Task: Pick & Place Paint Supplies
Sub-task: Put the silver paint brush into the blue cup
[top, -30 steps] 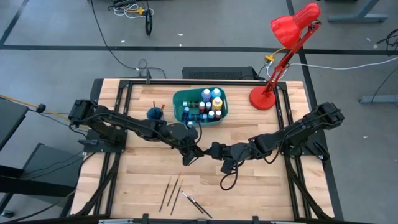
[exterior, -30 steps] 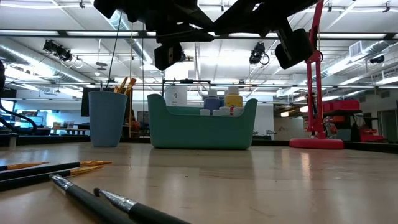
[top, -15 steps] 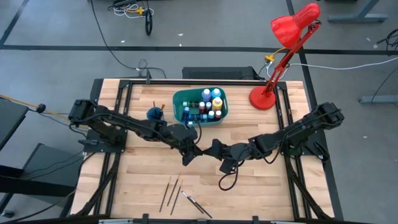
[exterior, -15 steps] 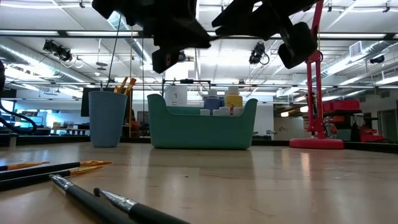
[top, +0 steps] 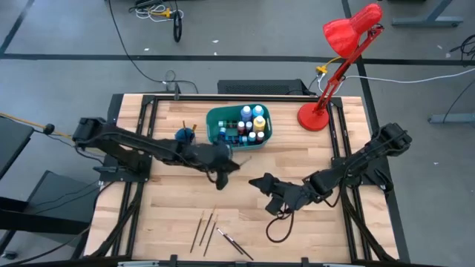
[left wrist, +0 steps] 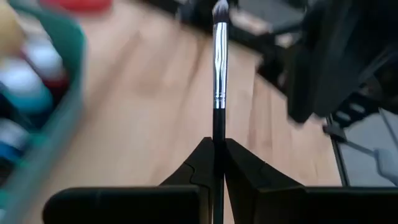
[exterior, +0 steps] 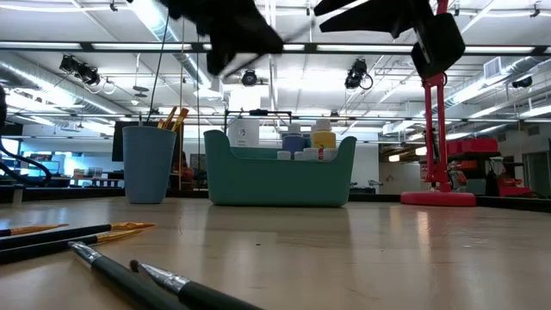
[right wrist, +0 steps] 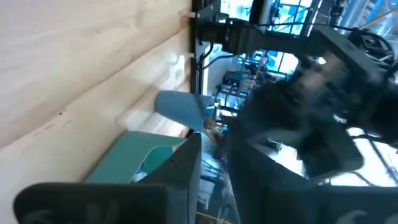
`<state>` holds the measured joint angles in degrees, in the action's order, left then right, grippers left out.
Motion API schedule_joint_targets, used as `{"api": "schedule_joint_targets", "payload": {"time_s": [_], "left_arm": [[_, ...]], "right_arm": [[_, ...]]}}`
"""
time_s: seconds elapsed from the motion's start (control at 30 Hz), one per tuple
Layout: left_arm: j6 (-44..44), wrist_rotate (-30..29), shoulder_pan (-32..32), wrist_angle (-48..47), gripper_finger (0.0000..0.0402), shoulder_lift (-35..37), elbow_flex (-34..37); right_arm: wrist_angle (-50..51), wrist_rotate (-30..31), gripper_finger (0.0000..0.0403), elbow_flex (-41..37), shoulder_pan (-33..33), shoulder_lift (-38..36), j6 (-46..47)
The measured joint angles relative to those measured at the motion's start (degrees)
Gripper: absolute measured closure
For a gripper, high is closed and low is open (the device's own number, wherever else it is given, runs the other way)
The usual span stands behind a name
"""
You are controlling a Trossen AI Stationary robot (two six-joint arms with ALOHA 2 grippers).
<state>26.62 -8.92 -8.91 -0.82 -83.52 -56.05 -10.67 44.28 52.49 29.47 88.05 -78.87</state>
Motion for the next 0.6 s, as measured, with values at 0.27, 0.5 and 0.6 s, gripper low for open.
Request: {"api": "schedule_joint_targets", "payload": {"time_s": [0.27, 0.5, 0.6], "left_arm": [[-9.6, -29.9, -3.8, -7.8, 0.0375, 17.0, 0.0], [-6.5, -68.5, -9.9, -11.5, 0.0378, 23.6, 8.1], [2.3, -71.9, -9.4, -11.4, 0.0375, 24.3, 14.8]], "right_arm": [[-0.1, -0.1, 0.0323, 0.0, 1.0, 0.0, -1.3], [-0.4, -0.2, 0.0323, 0.0, 0.7, 0.0, -1.3], [-0.7, -0.3, 0.0323, 0.0, 0.5, 0.0, -1.2]]}}
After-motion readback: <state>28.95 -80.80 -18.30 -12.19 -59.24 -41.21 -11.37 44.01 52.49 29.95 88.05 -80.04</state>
